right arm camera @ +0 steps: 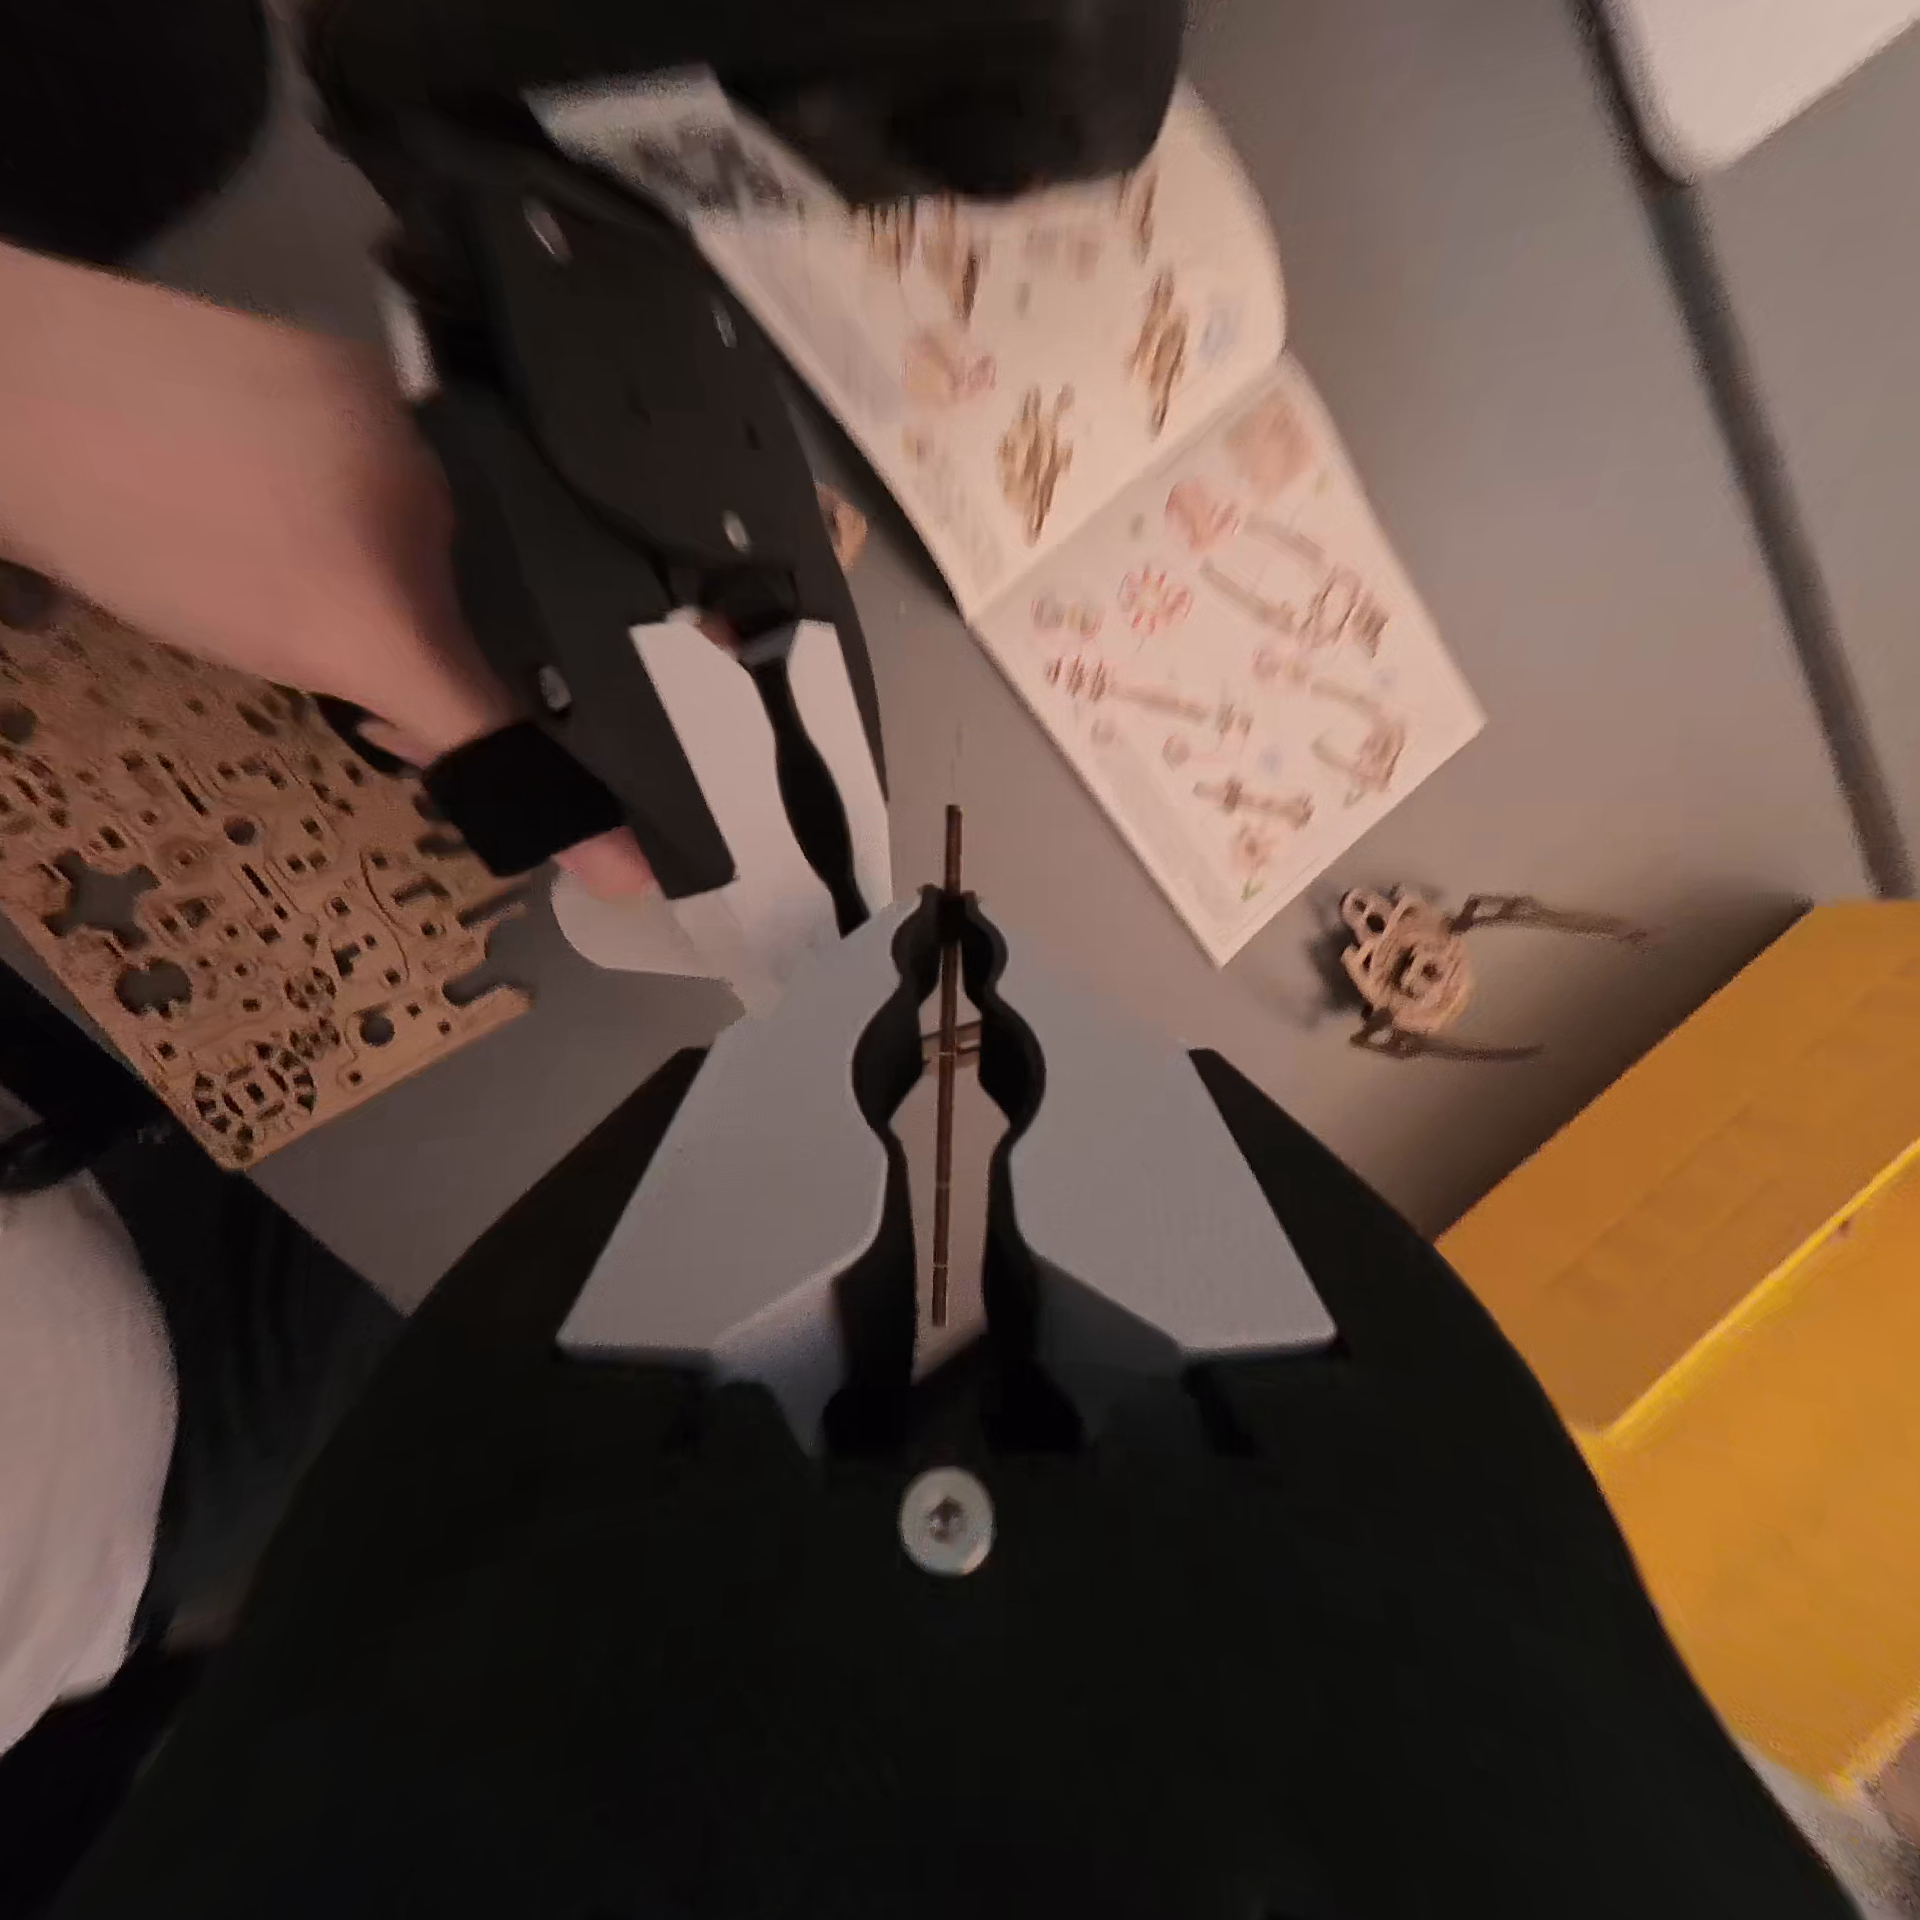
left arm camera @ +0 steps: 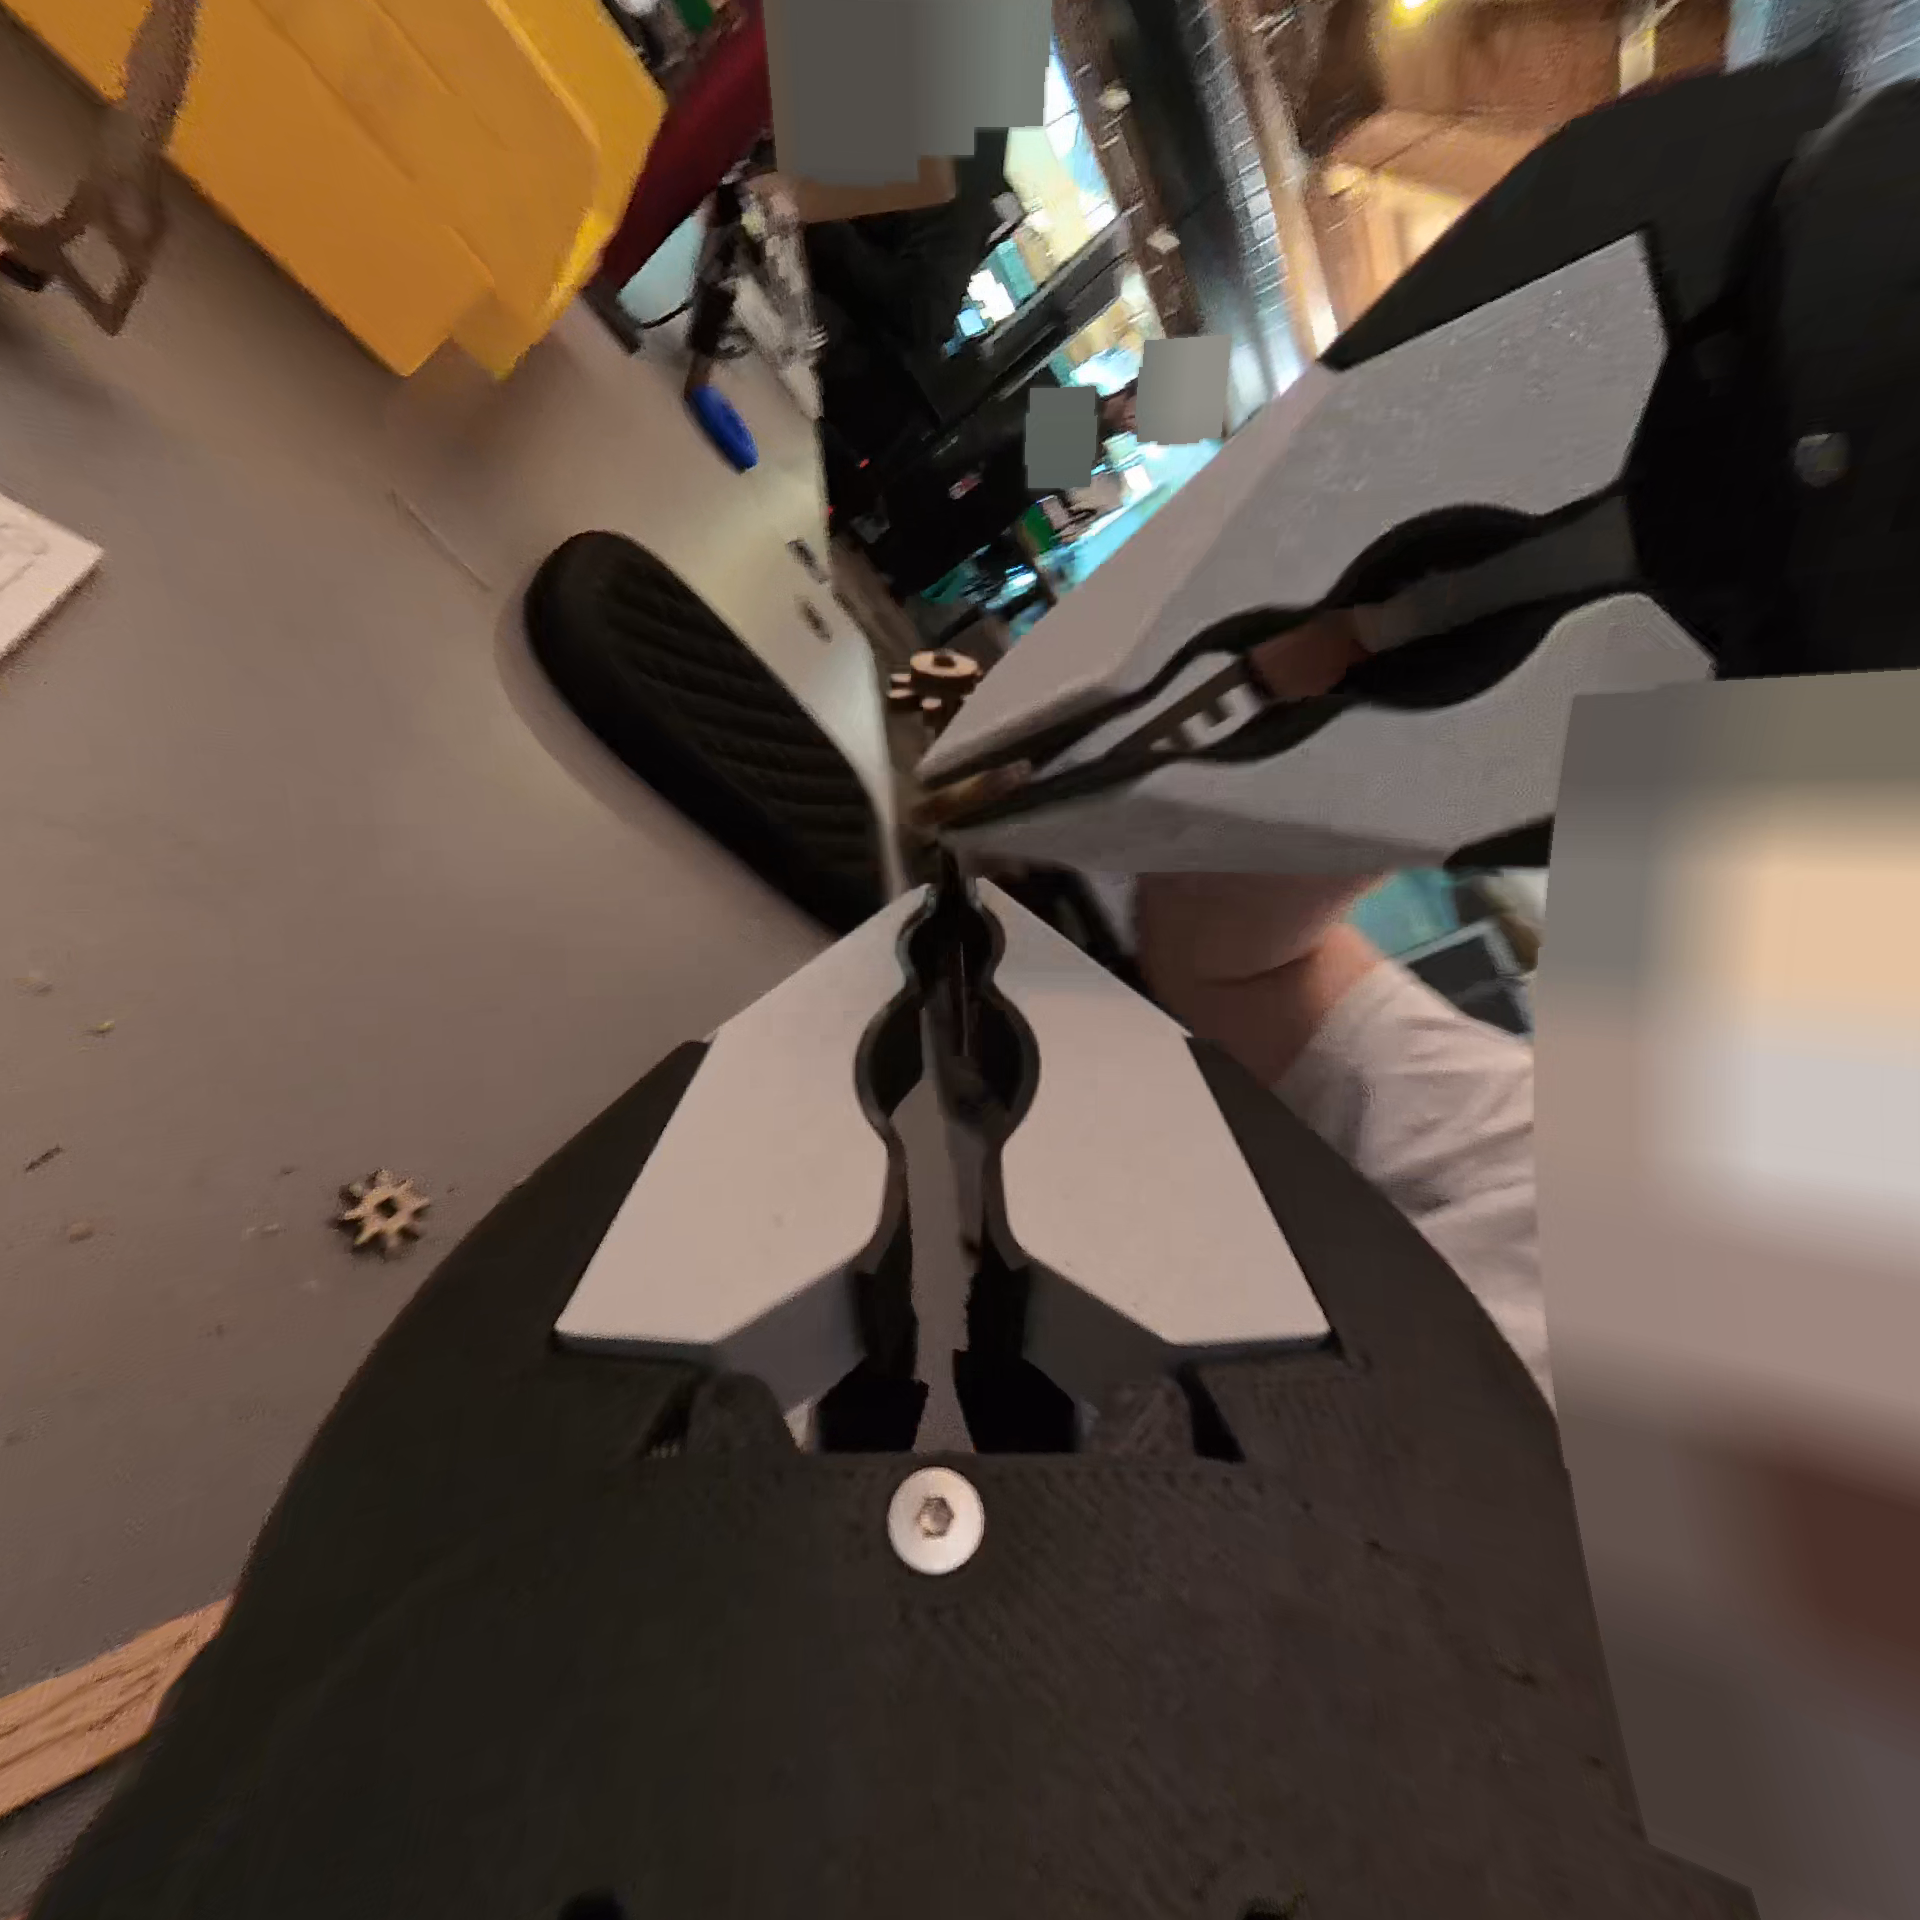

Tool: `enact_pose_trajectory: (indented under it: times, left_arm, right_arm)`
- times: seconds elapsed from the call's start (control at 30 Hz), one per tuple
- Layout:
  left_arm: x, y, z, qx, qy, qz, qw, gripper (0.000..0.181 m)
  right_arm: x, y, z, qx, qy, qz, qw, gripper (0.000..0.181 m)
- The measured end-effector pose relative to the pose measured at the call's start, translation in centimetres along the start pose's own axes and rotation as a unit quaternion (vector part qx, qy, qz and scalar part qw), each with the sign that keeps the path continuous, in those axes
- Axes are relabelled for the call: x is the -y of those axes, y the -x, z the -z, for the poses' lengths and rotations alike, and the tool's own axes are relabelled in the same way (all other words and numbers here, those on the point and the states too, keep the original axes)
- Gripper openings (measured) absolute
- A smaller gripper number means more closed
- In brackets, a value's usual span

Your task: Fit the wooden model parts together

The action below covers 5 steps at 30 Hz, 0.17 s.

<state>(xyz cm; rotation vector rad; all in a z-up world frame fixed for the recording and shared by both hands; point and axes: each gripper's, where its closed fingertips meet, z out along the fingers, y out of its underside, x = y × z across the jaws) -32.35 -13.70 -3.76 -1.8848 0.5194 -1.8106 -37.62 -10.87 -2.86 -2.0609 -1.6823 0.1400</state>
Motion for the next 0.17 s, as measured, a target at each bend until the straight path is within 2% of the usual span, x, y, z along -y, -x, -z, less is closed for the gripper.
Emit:
enact_pose_trajectory:
  times: [0.03,0.1,0.17]
  left_arm:
    - [0.5,-0.8,0.2,-0.030,-0.009,0.008,0.999,0.000]
    - [1.4,-2.2,0.9,-0.085,-0.022,0.032,0.996,0.000]
    - [2.6,-3.5,1.9,-0.135,-0.044,0.043,0.989,0.000]
  right_arm:
    - [0.9,-0.3,1.2,0.000,-0.055,-0.005,0.998,0.000]
    - [2.5,-0.5,4.4,0.020,-0.182,-0.012,0.983,0.000]
    - [3.0,-0.2,7.9,0.046,-0.311,-0.015,0.949,0.000]
